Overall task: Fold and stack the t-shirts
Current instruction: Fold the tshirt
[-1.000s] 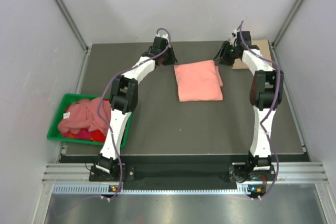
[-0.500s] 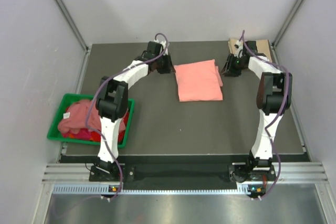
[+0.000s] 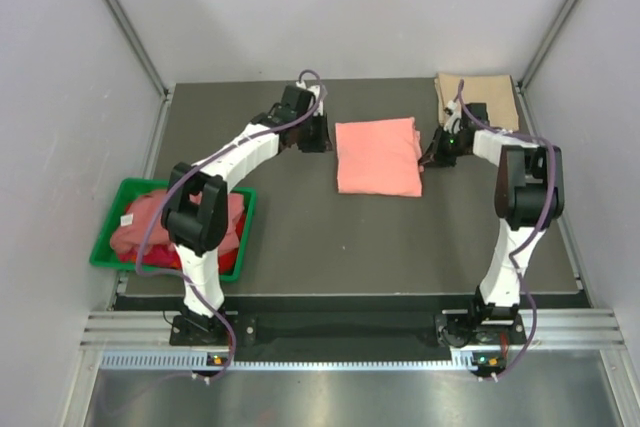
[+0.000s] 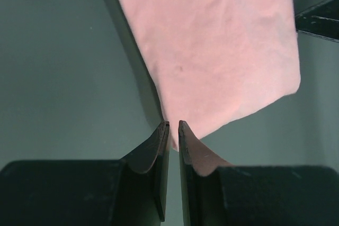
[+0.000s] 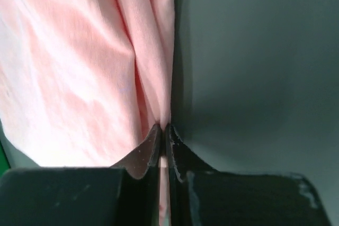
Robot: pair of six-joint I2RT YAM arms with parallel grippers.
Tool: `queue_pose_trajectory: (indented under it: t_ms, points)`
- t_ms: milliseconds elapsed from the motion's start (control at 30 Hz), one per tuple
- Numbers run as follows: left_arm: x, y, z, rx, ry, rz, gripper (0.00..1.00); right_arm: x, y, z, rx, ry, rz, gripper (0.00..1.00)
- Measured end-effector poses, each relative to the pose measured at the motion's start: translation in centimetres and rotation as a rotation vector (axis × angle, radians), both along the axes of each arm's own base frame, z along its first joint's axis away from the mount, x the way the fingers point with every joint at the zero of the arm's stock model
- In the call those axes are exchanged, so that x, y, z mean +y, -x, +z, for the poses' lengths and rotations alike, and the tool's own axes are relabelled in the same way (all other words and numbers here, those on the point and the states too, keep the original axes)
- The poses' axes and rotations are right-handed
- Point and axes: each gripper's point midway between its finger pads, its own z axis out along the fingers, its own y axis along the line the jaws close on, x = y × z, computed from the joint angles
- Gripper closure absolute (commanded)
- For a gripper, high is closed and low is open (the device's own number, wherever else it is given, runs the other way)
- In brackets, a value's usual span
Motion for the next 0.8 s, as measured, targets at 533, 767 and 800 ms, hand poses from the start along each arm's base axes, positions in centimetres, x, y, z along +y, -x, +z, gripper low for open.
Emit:
queue_pose_trajectory:
  t_ms: [533,767,800]
  points:
    - [-14.9,7.5,1.6,-0.098,-0.082,-0.221,0.75,2.0,10.4,0.0,0.019,-0.019,-0.166,0.7]
    - [-19.3,7.5,-2.1,-0.115,-0.129,-0.222,0.73,1.7,10.6,-0.1,-0.006,-0.031,-0.195,0.76]
    - [-19.4,7.3,-2.9,-0.114,-0.144,-0.214,0.72,1.7,10.7,-0.2,-0.008,-0.032,-0.197,0.76]
